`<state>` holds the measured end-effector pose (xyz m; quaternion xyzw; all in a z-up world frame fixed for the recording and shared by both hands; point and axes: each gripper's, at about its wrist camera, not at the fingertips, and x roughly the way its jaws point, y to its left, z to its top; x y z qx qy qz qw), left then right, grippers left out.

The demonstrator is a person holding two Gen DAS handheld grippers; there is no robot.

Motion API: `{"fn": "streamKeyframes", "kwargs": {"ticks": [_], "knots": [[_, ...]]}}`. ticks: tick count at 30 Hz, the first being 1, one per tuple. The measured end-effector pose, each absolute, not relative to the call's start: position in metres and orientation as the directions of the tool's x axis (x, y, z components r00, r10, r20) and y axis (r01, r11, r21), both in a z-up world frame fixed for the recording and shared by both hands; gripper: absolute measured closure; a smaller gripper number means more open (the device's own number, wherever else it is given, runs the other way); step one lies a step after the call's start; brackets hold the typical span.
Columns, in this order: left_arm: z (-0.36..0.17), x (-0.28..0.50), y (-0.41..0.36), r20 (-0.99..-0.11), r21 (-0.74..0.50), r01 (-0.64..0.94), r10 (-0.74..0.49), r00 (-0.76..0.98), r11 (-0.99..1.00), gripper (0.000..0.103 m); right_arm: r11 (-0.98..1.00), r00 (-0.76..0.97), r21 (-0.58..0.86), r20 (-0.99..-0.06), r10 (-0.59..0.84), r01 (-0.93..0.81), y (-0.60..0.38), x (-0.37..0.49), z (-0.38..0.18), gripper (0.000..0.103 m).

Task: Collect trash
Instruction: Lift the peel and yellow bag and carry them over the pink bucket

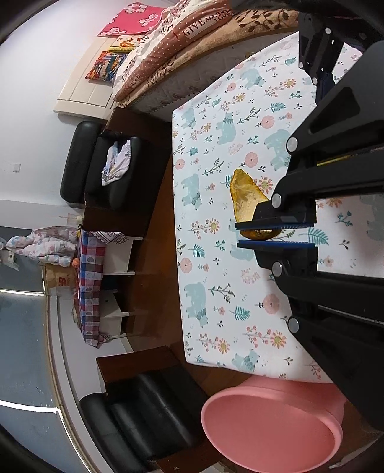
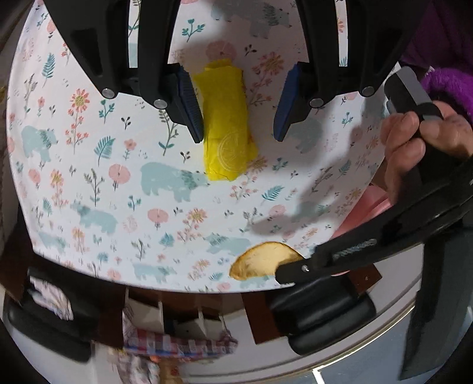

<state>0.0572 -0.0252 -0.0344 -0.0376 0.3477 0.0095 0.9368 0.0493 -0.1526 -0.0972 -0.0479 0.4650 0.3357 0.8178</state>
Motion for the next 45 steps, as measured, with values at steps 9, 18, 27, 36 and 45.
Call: {"fn": "streamKeyframes", "kwargs": {"ticks": [9, 18, 27, 36, 45], "knots": [[-0.028, 0.039, -0.012, -0.64, -0.068, -0.072, 0.012, 0.768, 0.995, 0.097, 0.797, 0.418, 0.127, -0.797, 0.436, -0.59, -0.148, 0.048, -0.098, 0.055], [-0.02, 0.02, 0.003, -0.621, -0.07, -0.1, 0.035, 0.783, 0.992, 0.097, 0.835, 0.46, 0.057, -0.813, 0.357, -0.547, -0.139, 0.047, -0.116, 0.073], [-0.015, 0.002, 0.026, -0.607, -0.092, -0.141, 0.057, 0.793, 0.986, 0.097, 0.839, 0.49, 0.035, -0.798, 0.35, -0.543, -0.126, 0.043, -0.112, 0.088], [-0.013, -0.015, 0.053, -0.595, -0.116, -0.189, 0.085, 0.799, 0.975, 0.097, 0.827, 0.526, 0.064, -0.743, 0.413, -0.559, -0.102, 0.037, -0.087, 0.092], [-0.012, -0.028, 0.083, -0.592, -0.145, -0.252, 0.12, 0.797, 0.957, 0.097, 0.804, 0.537, 0.129, -0.682, 0.497, -0.581, -0.08, 0.034, -0.061, 0.092]]}}
